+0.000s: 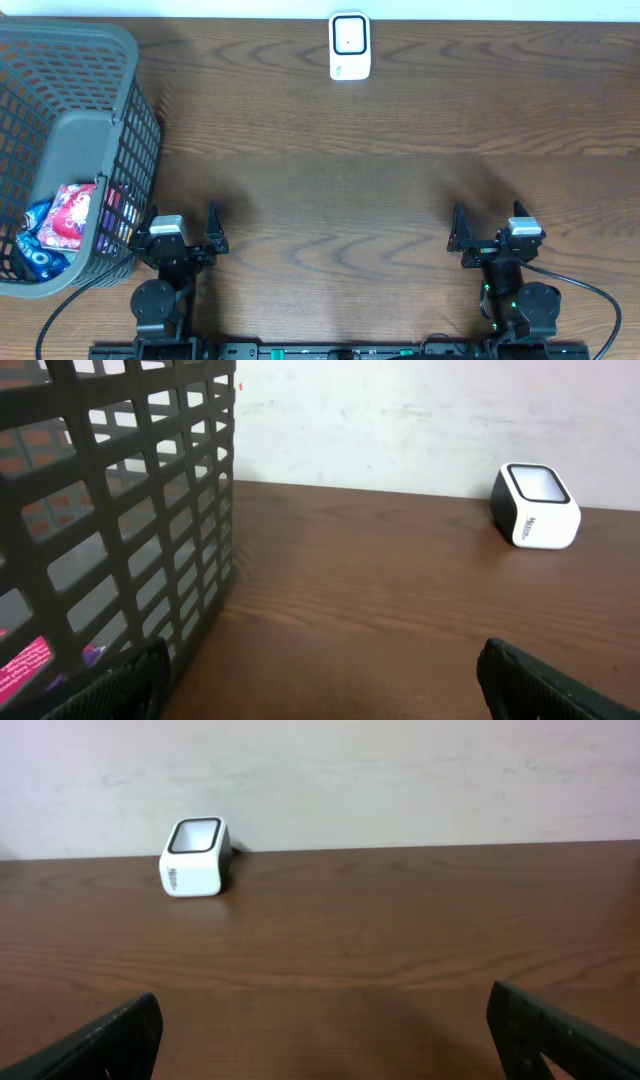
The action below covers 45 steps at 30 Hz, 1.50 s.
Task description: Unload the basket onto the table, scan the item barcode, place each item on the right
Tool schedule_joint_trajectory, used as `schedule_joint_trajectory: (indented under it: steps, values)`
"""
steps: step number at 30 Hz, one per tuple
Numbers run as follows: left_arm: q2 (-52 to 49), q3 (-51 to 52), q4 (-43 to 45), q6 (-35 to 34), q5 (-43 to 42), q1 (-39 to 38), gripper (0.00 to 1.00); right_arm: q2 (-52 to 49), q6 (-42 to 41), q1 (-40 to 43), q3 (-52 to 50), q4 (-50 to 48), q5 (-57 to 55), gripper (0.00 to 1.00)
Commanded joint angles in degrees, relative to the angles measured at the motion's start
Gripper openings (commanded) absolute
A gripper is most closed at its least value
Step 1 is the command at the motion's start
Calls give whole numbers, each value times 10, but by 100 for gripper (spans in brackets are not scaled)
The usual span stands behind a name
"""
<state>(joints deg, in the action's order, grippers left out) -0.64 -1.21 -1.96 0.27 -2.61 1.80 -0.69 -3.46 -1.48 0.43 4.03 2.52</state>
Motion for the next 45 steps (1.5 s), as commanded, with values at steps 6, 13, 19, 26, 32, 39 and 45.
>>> schedule_joint_trajectory:
  steps: [6, 13, 19, 26, 32, 39, 45]
  values:
    - [-1, 10, -21, 6, 16, 3, 98, 0, -8, -3, -1, 2, -5, 99]
    - [-1, 10, -21, 5, 16, 3, 98, 0, -8, -3, -1, 2, -5, 99]
    - [-1, 10, -21, 6, 16, 3, 98, 0, -8, -3, -1, 2, -5, 99]
    - [-1, 10, -21, 6, 16, 3, 98, 0, -8, -3, -1, 2, -5, 99]
    - [-1, 10, -17, 6, 18, 3, 98, 0, -8, -3, -1, 2, -5, 99]
    - [-1, 10, 10, -174, -204, 1, 98, 0, -8, -3, -1, 2, -5, 99]
    - [-1, 9, 159, -221, -306, 1, 98, 0, -8, -3, -1, 2, -5, 99]
